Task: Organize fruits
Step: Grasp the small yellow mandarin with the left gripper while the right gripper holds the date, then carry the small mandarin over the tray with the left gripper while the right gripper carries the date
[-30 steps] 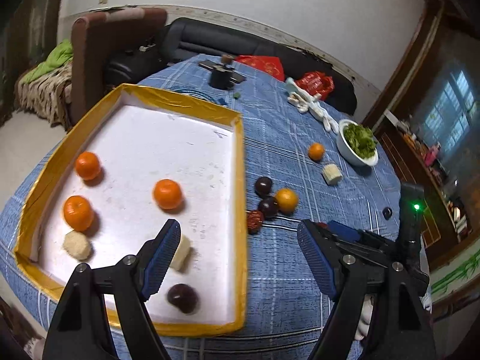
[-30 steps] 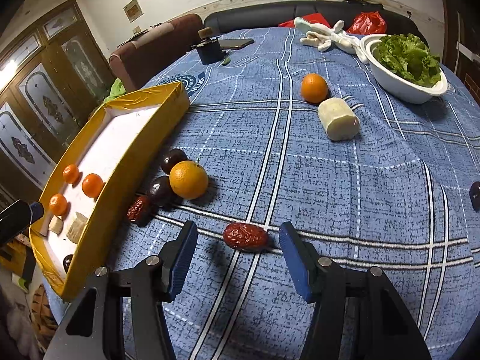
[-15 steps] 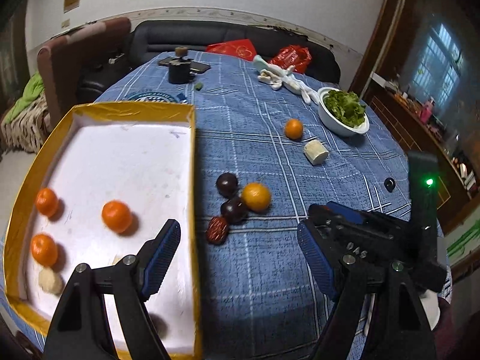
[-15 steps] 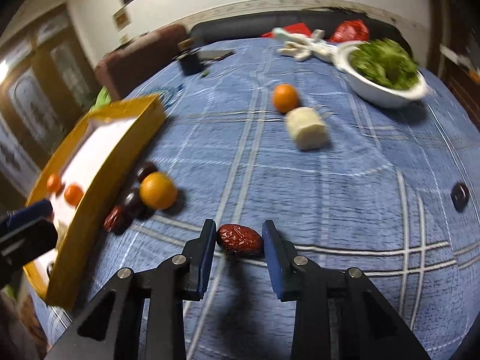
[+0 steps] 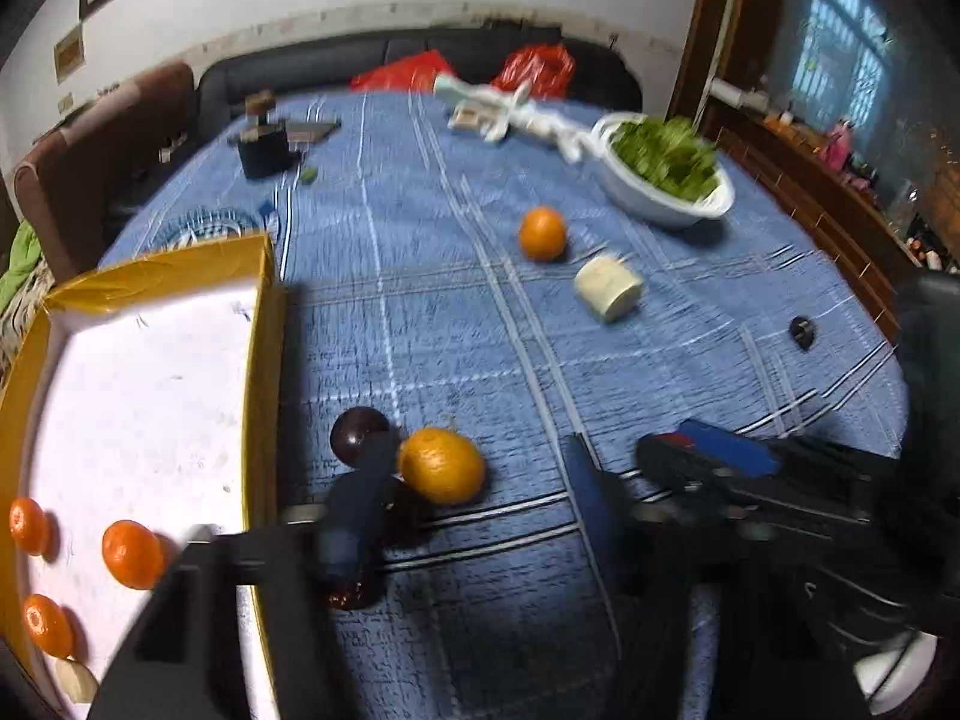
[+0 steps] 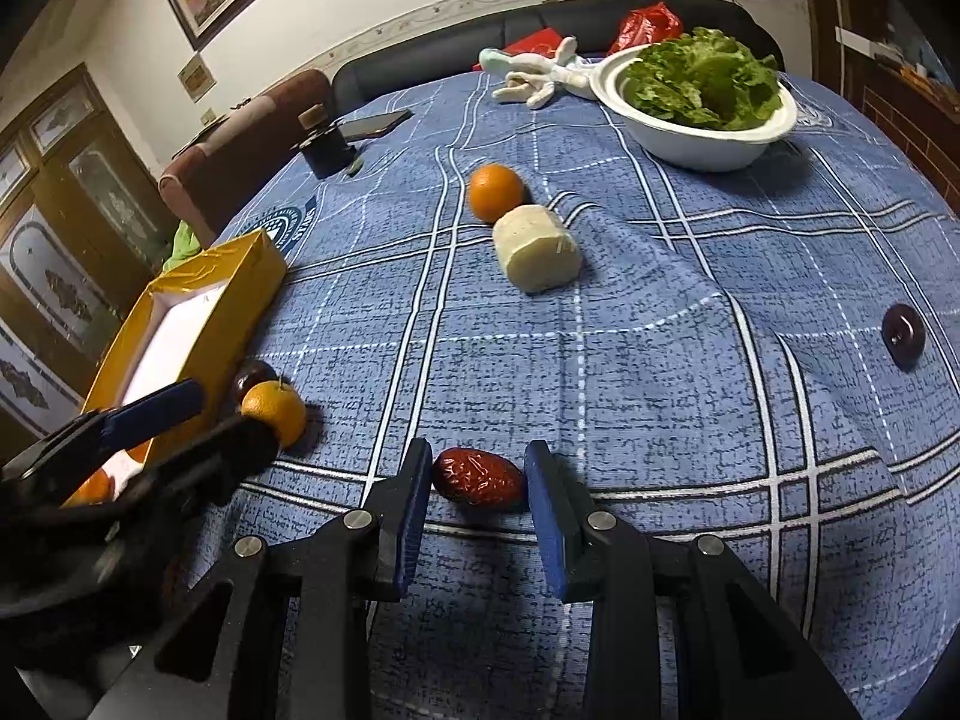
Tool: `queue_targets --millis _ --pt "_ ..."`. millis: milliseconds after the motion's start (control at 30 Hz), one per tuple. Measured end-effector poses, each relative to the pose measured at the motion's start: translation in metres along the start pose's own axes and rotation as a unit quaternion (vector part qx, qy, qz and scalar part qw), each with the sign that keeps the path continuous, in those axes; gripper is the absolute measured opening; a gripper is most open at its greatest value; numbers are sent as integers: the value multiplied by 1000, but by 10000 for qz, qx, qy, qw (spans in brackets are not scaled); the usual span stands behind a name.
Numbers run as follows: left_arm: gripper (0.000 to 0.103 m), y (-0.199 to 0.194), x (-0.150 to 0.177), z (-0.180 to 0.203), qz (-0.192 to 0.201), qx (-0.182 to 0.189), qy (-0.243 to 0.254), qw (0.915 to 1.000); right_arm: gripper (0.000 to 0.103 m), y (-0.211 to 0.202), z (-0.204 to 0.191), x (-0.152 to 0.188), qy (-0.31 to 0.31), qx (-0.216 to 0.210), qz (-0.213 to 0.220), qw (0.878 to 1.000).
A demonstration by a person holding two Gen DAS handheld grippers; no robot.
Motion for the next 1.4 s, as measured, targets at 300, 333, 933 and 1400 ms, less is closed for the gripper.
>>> queue_targets --millis 300,333,933,1400 --pt "53 17 1 3 -147 -646 423 9969 35 -1 -1 2 23 -38 -28 10000" --pt "53 18 1 4 -144 -739 488 9960 35 -1 -2 2 24 -36 -28 10000" --pt "29 -52 13 -36 526 -168 -856 9948 35 -18 -19 -4 -65 -517 378 9979" --pt "29 -120 78 -150 822 -603 -2023 9740 35 -30 -41 1 -316 -242 566 9976"
Point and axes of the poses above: each gripper's, at about its wrist camera, not at the fingertips, and y roughly the way its jaws point, z to its right, x to its underside, the point moved 8 cm from there along y, roughly the way its jaws point, and after that the axes turned 1 degree about -y, right-handed, at the moved point
